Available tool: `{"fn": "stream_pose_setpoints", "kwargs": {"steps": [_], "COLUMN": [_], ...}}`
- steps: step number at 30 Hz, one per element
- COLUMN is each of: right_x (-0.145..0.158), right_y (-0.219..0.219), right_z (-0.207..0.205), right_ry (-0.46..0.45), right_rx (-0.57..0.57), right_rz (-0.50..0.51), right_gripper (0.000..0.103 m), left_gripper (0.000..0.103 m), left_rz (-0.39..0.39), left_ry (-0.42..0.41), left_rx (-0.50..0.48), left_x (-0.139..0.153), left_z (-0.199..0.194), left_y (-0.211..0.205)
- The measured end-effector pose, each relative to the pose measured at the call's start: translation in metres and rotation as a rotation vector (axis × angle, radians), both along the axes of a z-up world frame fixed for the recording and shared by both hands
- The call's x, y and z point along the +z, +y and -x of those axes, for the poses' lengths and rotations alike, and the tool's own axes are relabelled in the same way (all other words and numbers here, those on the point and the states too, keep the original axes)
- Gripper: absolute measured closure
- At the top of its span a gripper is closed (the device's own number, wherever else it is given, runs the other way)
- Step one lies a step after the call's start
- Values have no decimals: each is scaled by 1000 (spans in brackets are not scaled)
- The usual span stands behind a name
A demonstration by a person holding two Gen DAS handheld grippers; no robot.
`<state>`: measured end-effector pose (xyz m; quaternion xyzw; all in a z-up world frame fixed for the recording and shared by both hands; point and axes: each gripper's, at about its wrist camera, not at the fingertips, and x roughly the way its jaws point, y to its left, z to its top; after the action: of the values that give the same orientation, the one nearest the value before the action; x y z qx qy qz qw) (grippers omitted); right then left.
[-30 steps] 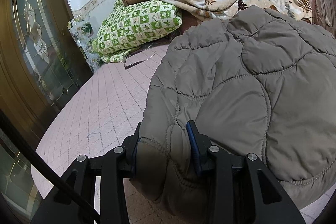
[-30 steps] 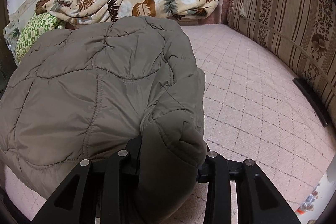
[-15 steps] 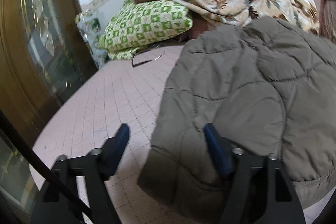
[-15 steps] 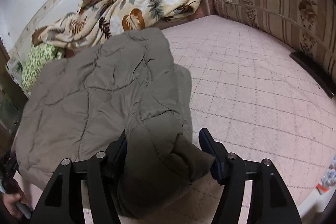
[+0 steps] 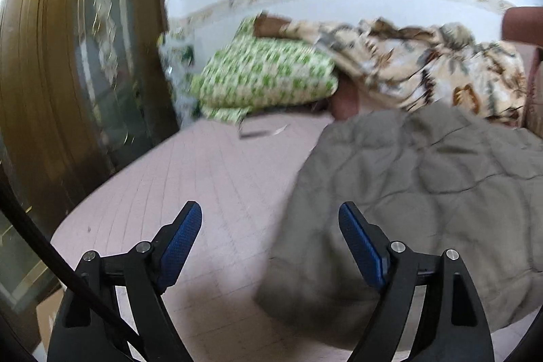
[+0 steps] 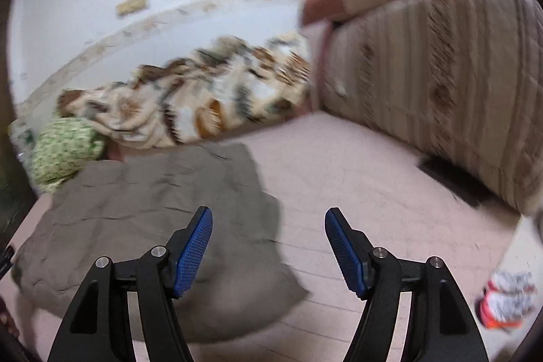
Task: Fold large clothes
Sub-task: 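Open both tools and release the folded edge onto the bundle, then press the bundle flat with both open tools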
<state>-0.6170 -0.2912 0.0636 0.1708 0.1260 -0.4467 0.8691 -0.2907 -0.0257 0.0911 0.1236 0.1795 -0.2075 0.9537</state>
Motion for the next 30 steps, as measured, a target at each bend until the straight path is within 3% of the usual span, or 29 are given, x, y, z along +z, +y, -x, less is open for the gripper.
{"fn": "stream_pose_setpoints", "kwargs": {"steps": [6,10,14,18,22,26,30], "right_x": [-5,-21,-44,-59,-60,-47,-29], "right_y": [36,36,17,14,10,16,25], "right_z": [-65,-91,-103,-114,-114,-96,-64], "right_ry": [83,150,196,246,239,169,136], "right_rx": [241,256,260,262,267,258,146], "right_rz": [9,-18,-115,-137,-158,-138,-57], "right_gripper": [30,30,29,26,26,26,26], "left_gripper": [20,20,19,18,18,18,18], "left_rz": [-11,-45,-35,-61,-50,-41,-17], "left_ry": [54,157,239,232,210,169,128], "left_rx": [-212,-239,-231,-233,-235,-226,-197], "left_x": [-5,-27,-41,-49,-48,-38,-23], "left_z": [34,21,2,1,6,15,20], "left_y": [-39,-56,-58,-65,-62,-51,-30]}}
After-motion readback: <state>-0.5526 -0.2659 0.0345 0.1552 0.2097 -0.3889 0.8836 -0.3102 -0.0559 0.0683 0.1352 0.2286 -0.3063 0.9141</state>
